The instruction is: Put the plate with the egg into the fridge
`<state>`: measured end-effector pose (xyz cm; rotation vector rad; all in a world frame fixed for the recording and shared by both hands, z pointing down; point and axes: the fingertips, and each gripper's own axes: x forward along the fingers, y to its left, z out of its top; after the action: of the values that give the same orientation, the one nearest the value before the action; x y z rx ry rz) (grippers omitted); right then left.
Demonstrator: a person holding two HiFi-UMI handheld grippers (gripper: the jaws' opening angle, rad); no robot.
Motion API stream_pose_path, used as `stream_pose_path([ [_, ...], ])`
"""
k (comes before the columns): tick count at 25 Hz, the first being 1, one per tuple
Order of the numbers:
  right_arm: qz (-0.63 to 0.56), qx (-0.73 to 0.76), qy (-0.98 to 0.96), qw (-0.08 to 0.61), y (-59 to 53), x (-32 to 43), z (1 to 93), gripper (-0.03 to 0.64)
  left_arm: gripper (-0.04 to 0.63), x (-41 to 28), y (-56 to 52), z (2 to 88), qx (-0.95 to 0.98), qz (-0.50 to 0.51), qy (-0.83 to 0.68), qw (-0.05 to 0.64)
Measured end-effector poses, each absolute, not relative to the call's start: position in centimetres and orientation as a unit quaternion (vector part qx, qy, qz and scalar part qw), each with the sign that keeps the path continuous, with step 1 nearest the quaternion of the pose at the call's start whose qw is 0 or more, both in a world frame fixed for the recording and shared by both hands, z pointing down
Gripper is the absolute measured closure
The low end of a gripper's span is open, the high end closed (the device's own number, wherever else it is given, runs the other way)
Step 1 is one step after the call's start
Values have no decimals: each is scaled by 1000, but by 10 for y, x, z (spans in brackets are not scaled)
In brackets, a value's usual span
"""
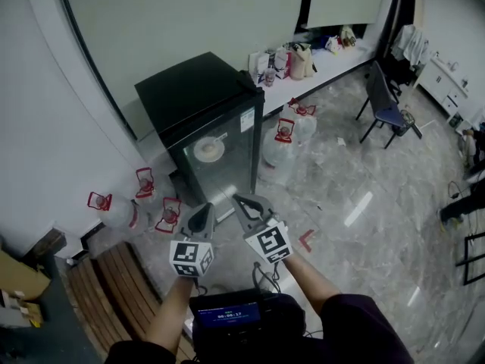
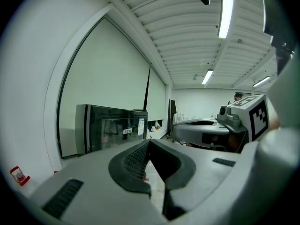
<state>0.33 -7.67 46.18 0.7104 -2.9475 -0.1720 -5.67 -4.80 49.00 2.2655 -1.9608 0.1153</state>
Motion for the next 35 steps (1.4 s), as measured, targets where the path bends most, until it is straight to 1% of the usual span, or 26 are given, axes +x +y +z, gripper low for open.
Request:
stream_pose_path([
  [4,-73,234,-969,39,-82,7,461,608,587,-48,-54,490,756,41,-649,69],
  [11,-63,238,-969,30,-86,21,457,607,587,-33,-58,492,758,49,-646,71],
  [16,-36,244,-968,48,-90,34,461,607,587,-25,-67,494,756,53,-648,71],
  [26,-51,233,-971,26,-110,52,462,609,586,-3,-87,495,749,58,-656,72],
  [35,-43,222,-974,30,-127,77,462,608,586,26,-107,489,745,62,-661,67],
])
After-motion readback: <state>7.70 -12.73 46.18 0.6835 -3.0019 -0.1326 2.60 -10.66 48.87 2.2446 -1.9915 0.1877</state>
